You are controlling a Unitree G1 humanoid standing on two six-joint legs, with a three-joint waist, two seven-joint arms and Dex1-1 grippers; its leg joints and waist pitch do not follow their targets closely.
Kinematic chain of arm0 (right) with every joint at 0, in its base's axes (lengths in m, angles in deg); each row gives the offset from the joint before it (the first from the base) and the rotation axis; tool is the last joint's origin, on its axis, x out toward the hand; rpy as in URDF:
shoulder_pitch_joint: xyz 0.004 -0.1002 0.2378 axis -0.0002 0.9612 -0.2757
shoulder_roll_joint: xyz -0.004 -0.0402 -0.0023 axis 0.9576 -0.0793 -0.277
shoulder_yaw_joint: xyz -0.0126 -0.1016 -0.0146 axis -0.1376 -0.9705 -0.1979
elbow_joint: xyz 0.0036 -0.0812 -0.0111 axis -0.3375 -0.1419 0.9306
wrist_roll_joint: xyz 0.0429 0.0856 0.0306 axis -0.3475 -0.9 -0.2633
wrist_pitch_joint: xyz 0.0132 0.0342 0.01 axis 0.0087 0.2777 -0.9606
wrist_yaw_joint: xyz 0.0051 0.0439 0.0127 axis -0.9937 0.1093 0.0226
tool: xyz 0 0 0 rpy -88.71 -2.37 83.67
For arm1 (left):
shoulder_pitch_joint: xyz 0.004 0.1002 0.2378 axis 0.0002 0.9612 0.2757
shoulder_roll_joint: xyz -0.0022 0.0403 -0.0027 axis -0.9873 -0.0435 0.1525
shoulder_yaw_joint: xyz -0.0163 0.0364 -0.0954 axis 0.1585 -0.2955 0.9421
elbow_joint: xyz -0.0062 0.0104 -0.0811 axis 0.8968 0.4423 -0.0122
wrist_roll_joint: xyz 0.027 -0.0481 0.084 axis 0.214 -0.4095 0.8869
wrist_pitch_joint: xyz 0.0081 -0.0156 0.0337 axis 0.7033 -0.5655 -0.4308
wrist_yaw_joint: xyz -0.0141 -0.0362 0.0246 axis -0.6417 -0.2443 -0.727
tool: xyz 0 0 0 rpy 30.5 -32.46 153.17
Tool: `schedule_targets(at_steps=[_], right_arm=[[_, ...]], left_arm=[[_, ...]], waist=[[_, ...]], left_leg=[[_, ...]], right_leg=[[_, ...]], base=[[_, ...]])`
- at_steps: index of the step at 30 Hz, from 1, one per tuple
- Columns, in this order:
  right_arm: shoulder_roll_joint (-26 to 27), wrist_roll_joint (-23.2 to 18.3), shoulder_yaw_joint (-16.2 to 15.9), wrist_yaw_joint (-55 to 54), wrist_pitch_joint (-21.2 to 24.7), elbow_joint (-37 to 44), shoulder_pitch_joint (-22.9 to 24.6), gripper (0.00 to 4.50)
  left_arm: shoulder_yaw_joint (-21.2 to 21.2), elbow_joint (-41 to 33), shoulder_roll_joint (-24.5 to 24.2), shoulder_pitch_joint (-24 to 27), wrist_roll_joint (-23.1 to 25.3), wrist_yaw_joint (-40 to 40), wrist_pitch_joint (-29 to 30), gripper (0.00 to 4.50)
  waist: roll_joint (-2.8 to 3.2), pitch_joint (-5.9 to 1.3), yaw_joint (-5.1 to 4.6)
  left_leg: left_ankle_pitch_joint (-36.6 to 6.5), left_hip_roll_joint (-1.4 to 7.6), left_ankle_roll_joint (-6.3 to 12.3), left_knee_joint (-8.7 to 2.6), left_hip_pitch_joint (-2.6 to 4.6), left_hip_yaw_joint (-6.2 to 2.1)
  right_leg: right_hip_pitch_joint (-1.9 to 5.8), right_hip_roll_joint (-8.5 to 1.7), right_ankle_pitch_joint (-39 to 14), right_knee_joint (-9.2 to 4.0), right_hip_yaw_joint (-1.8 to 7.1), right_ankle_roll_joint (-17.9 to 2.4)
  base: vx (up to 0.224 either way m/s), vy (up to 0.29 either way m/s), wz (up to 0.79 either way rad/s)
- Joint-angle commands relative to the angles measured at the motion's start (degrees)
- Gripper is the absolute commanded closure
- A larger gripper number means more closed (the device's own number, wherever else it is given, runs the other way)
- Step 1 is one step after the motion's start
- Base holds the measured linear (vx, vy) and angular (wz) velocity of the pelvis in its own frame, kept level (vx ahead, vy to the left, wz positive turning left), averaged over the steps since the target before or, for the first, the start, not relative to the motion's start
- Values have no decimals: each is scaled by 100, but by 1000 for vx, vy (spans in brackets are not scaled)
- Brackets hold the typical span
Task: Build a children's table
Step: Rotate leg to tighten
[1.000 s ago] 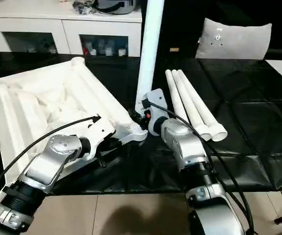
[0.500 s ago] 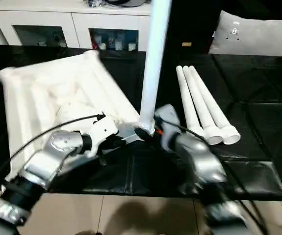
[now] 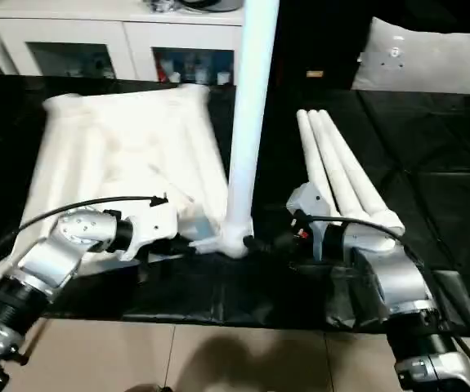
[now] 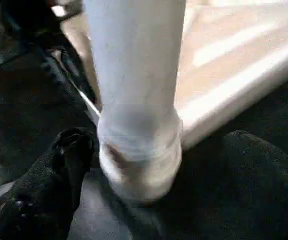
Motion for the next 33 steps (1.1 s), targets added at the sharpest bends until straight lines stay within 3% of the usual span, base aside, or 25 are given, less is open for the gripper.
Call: schedule_targets(at_steps=[1, 8, 12, 13, 15, 27, 33], right_arm=[[-21, 16, -138, 210, -106, -176, -143, 2], [117, 131, -330, 444, -226, -551, -343, 2], [135, 165, -414, 584, -276, -721, -415, 2], [155, 149, -415, 640, -269, -788, -442, 35], [163, 140, -415, 664, -272, -815, -449, 35], [261, 82, -377, 737, -316, -911, -385, 156], [364, -38, -315, 693, -45, -829, -222, 171]], left_arm=[[-430, 62, -60, 57, 138, 411, -198, 450], [-510, 227, -26, -28, 183, 592, -475, 450], [-512, 325, -6, -63, 247, 600, -561, 450], [-495, 376, 5, -80, 254, 612, -606, 450], [-488, 397, 6, -86, 256, 611, -622, 450], [-467, 506, -26, -67, 242, 641, -691, 450], [-365, 381, 50, 69, 129, 531, -357, 450]], waist=[[-37, -326, -5], [-39, -326, 11], [-64, -340, 24], [-75, -344, 29], [-64, -349, 41], [-40, -348, 55], [-28, -352, 57]], left_leg=[[-717, 310, 384, -292, 68, -54], [-758, 310, 353, -291, 63, -58], [-618, 299, 396, -270, 58, -50], [-574, 298, 429, -263, 50, -46], [-529, 301, 460, -256, 47, -49], [-647, 306, 396, -259, 58, -54], [-638, 310, 384, -258, 62, -53]], right_leg=[[258, -412, 339, -315, 181, -1575], [260, -422, 129, -311, 171, -1566], [267, -416, 286, -290, 170, -1584], [273, -415, 371, -279, 170, -1591], [273, -418, 444, -268, 167, -1603], [267, -418, 313, -274, 161, -1600], [273, -415, 393, -261, 160, -1634]], base=[[0, 0, 0], [0, 0, 0], [0, 0, 0], [0, 0, 0], [0, 0, 0], [0, 0, 0], [0, 0, 0]])
